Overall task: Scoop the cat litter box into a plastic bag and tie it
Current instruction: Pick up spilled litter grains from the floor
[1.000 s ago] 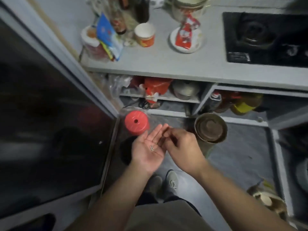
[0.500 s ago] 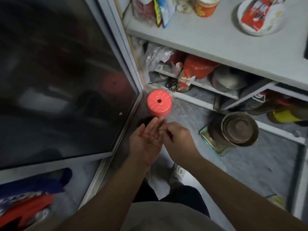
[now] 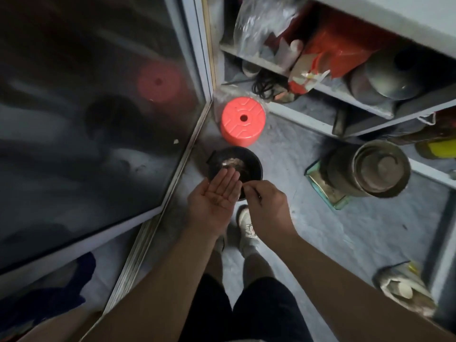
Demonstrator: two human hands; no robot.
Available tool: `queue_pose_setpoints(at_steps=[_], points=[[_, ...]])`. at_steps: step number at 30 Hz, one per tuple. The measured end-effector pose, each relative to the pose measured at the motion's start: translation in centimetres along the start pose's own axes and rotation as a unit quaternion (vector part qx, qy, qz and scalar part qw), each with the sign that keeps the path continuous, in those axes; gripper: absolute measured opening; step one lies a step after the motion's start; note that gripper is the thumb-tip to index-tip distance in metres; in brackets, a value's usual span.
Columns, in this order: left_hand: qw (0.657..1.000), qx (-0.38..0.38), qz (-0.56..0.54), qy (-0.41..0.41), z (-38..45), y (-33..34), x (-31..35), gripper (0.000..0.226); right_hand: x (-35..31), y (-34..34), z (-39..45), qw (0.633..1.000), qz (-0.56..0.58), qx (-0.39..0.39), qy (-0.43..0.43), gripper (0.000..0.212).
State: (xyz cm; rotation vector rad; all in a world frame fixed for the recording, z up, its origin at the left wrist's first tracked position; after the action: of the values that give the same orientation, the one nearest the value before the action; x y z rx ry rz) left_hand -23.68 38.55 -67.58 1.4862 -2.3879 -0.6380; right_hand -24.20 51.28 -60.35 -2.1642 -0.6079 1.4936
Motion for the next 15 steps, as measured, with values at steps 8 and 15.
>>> queue_pose_setpoints(at_steps=[8, 15], points=[[0.998, 0.065, -0.006, -0.004, 10.9, -7.0, -0.7, 0.057, 10.3, 7.0, 5.6, 0.998, -0.023, -0.028, 0.059, 0.024], [0.993, 0.115, -0.023, 0.01, 20.3, -13.3, -1.2, 0.07, 17.9, 13.3, 9.6, 0.992, 0.005, -0.072, 0.1, 0.024]])
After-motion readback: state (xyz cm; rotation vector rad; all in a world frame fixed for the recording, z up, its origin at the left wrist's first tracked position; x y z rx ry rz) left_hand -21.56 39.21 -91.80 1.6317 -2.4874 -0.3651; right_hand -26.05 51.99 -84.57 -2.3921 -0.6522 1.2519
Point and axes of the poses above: each hand's wrist, its own z-axis towards the middle knuckle, its own y-axis out of the palm, x = y × z, the point moved 5 cm from there along z, towards the middle knuckle, and after that the axes turned 1 degree about x, right-handed, at the moved point
